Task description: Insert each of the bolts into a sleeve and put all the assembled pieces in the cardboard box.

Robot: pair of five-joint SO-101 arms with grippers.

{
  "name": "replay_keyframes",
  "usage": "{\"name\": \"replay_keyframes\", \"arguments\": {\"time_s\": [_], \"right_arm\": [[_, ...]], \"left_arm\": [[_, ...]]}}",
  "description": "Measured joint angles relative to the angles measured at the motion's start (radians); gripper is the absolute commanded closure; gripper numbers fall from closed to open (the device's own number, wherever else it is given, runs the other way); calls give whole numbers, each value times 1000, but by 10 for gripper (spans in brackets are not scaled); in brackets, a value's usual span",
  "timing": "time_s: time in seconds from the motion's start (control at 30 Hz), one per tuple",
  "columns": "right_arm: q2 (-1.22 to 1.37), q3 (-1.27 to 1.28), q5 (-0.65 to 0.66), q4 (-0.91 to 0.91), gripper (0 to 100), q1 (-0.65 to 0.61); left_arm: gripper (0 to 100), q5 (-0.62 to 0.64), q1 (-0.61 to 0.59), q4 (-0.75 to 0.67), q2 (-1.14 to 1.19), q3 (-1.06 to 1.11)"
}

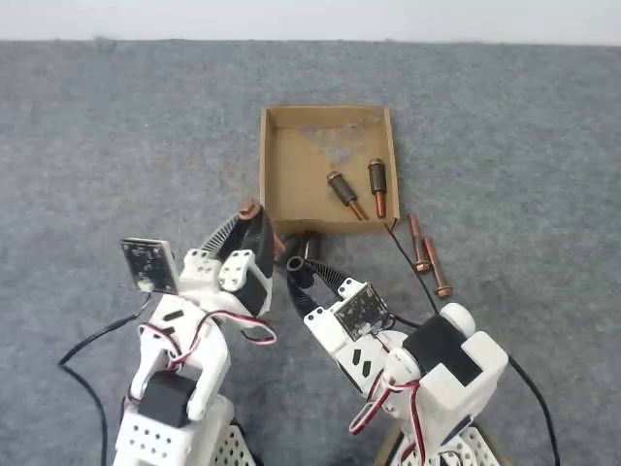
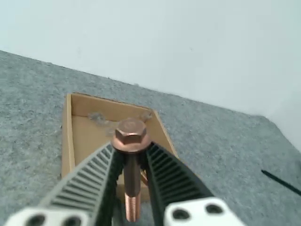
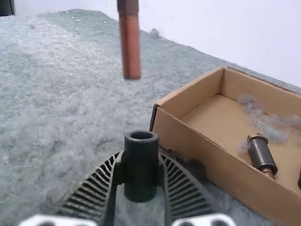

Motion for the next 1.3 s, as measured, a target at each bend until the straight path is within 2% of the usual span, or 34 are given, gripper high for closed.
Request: {"name": "replay_keyframes", "arguments": {"time_s": [0.23, 0.63, 0.77, 1.3], "right_arm": [[0, 0, 0, 0, 993, 0], [0, 0, 2, 0, 993, 0], [2, 0, 2, 0, 993, 3], [2, 0, 2, 0, 993, -3]], "left_arm": [[988, -40, 74, 32, -5, 2], [988, -91, 78, 32, -6, 60], [988, -101, 78, -29, -8, 120], [988, -103, 77, -40, -8, 121]]}}
